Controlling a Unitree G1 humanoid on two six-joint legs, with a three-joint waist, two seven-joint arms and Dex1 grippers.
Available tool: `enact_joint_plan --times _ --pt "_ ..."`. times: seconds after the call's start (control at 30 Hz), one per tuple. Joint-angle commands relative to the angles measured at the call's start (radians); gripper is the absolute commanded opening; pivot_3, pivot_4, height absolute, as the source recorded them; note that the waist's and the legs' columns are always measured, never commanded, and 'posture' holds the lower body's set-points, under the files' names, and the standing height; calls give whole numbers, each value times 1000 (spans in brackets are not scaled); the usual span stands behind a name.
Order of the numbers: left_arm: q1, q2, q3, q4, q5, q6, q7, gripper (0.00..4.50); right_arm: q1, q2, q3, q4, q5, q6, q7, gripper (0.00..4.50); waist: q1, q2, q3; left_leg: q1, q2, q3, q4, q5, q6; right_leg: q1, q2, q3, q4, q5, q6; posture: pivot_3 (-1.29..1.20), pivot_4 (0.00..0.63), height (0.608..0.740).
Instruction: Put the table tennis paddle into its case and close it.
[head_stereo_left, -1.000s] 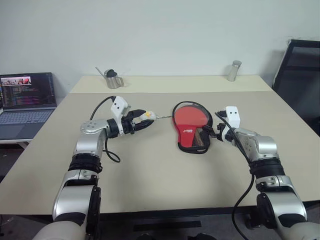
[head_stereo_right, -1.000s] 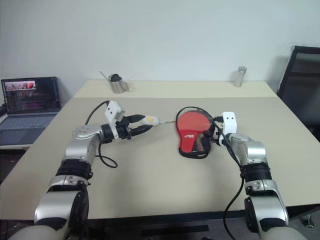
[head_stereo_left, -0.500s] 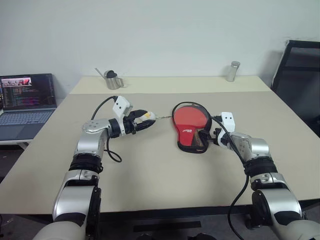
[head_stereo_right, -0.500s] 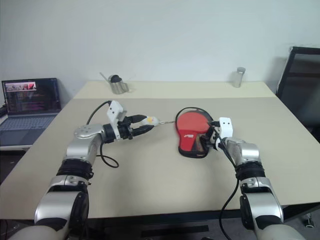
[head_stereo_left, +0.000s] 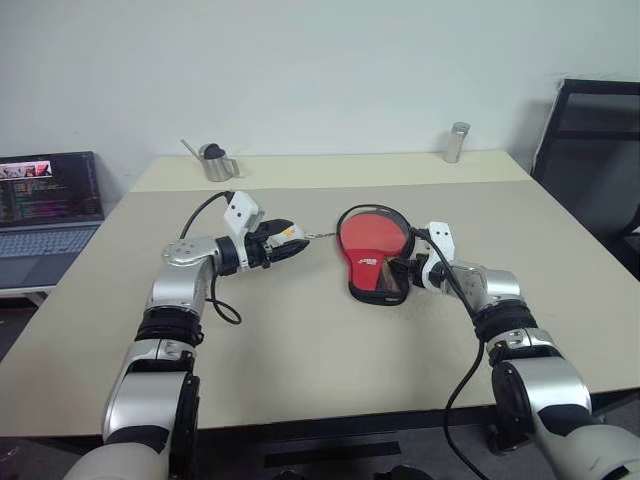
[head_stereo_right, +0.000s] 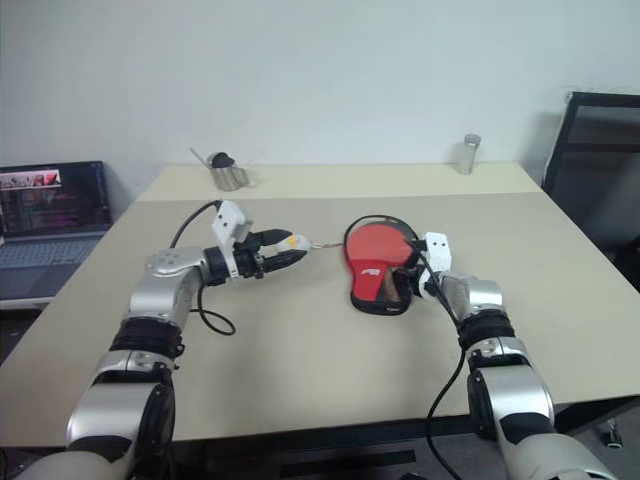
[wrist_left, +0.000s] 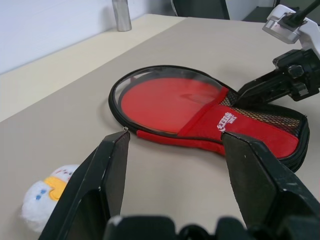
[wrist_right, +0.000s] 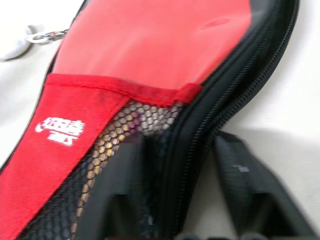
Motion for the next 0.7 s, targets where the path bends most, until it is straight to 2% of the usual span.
enact_joint_plan --times 0.03,0.1,0.13,0.4,0.7 --pt "0 22 5 -46 -19 -6 -6 3170 -12 14 0 21 -14 0 4 806 -2 0 0 0 0 0 0 0 0 0 0 0 0 0 0 0 150 740" --pt "15 32 6 -57 -23 2 -15 3170 -8 20 -2 14 -13 5 4 176 -4 0 0 0 0 0 0 0 0 0 0 0 0 0 0 0 150 740" --pt "25 37 8 -66 -26 9 -22 3170 -5 23 -2 6 -12 10 6 26 -6 0 0 0 0 0 0 0 0 0 0 0 0 0 0 0 150 740" --pt "216 139 31 -273 -148 160 -178 3170 61 45 8 -225 29 154 20 26 -8 0 0 1 2 -1 -3 0 0 -1 0 4 0 0 0 0 150 740" --pt "503 258 60 -581 -269 331 -223 3170 244 97 44 -731 128 476 -10 26 -3 1 0 0 2 -2 -6 -1 -1 -3 0 6 -2 -1 -1 0 150 740"
